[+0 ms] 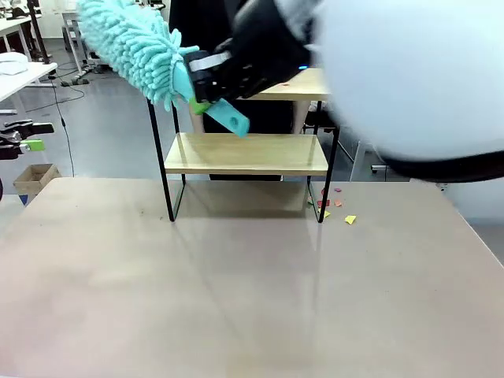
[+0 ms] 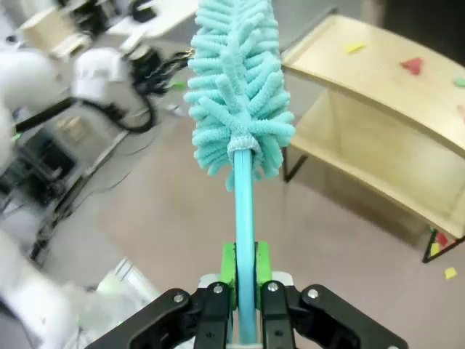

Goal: Clean the shelf.
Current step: Clean the specific section of the Shelf indicated by the human with the Duster.

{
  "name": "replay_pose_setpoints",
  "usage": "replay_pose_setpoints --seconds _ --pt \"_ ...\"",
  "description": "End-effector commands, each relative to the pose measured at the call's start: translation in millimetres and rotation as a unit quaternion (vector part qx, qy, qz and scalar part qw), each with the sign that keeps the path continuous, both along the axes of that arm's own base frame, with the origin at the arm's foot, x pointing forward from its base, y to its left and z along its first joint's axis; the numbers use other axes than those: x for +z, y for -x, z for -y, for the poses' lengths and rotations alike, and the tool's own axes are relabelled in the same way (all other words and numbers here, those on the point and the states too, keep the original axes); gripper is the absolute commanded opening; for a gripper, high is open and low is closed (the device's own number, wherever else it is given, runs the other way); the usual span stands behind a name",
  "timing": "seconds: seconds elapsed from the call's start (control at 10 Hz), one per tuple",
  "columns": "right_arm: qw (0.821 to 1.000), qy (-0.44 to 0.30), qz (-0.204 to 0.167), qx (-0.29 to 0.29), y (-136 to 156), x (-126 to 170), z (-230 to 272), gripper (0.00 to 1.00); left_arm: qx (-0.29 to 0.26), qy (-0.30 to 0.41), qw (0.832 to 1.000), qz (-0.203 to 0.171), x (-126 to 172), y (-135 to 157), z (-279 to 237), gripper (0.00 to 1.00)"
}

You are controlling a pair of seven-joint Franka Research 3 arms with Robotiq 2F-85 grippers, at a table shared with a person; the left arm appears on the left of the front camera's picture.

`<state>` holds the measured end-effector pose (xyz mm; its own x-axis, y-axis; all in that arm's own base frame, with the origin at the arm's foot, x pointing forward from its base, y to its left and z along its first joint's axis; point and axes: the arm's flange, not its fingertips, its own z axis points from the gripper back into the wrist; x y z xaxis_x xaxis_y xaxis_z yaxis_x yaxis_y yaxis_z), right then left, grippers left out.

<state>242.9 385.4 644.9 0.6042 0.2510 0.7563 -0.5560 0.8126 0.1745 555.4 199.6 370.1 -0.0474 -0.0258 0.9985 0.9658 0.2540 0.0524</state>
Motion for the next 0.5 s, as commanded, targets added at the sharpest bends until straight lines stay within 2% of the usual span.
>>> replay_pose_setpoints --seconds 0.0,0.2,0.4 --pt "0.994 0.022 0.019 -0.103 -14 23 -57 0.13 0.0 0.0 1.0 0.003 3 2 0 1.0" --pt "0.986 0.01 0.019 -0.165 -29 35 -83 0.13 0.0 0.0 1.0 0.003 3 2 0 1.0" --pt "0.979 0.012 0.0 -0.201 -43 44 -105 0.13 0.0 0.0 1.0 0.003 3 2 0 1.0"
